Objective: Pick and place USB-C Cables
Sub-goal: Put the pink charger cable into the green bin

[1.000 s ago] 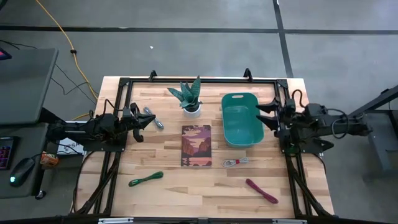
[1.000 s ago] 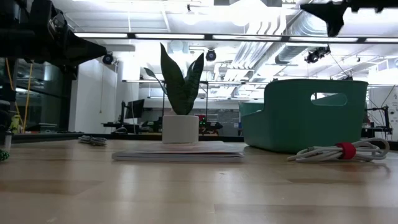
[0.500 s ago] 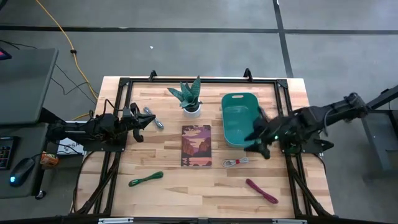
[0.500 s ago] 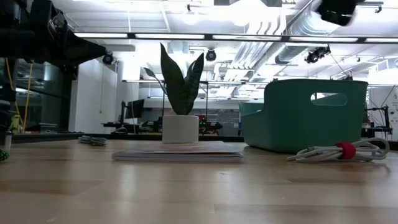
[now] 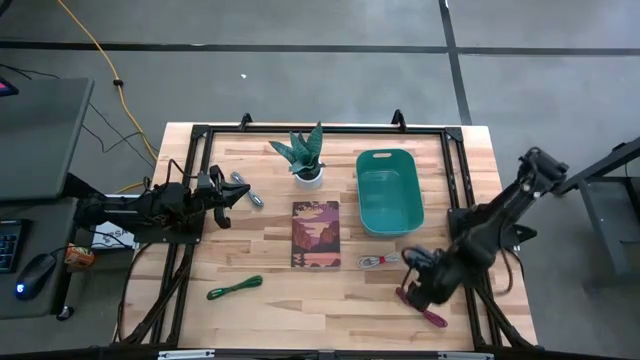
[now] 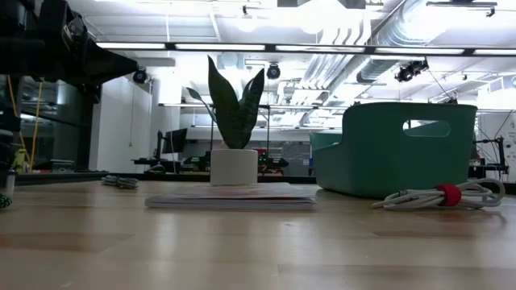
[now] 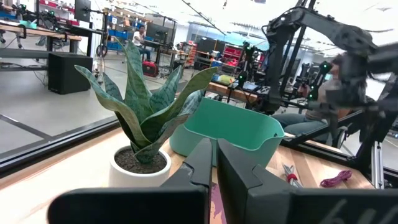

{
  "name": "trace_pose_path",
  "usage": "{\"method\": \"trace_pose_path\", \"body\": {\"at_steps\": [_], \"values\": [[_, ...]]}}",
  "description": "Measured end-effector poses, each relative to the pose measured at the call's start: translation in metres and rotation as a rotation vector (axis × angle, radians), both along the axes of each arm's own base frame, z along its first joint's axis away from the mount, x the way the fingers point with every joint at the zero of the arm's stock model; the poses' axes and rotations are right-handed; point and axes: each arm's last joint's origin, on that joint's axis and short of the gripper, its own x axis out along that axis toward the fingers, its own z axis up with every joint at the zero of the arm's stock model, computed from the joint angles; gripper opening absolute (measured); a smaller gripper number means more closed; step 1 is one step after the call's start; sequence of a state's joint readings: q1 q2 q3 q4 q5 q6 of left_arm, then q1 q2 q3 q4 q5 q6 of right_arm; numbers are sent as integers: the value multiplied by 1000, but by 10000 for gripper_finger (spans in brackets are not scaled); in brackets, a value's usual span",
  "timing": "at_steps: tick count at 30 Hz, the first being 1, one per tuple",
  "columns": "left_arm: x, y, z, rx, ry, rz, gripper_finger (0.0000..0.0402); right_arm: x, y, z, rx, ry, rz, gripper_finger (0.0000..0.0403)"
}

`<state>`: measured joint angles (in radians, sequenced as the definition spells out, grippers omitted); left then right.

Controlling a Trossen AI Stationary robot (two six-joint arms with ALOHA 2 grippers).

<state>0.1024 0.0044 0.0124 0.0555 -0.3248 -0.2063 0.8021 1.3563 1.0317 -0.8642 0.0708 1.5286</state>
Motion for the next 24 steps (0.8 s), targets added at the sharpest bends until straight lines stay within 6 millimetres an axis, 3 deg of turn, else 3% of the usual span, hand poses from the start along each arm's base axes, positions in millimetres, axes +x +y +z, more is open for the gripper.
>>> {"method": "trace_pose_path", "body": {"at_steps": [6, 14, 24], "values": [[0, 0, 0, 0, 0, 0, 3, -2, 30, -37, -67, 123, -36, 261], [0, 0, 0, 0, 0, 0, 3, 0, 50, -79, -127, 277, -67, 261], [0, 0, 0, 0, 0, 0, 3, 6, 59, -101, -144, 278, -65, 261]]}}
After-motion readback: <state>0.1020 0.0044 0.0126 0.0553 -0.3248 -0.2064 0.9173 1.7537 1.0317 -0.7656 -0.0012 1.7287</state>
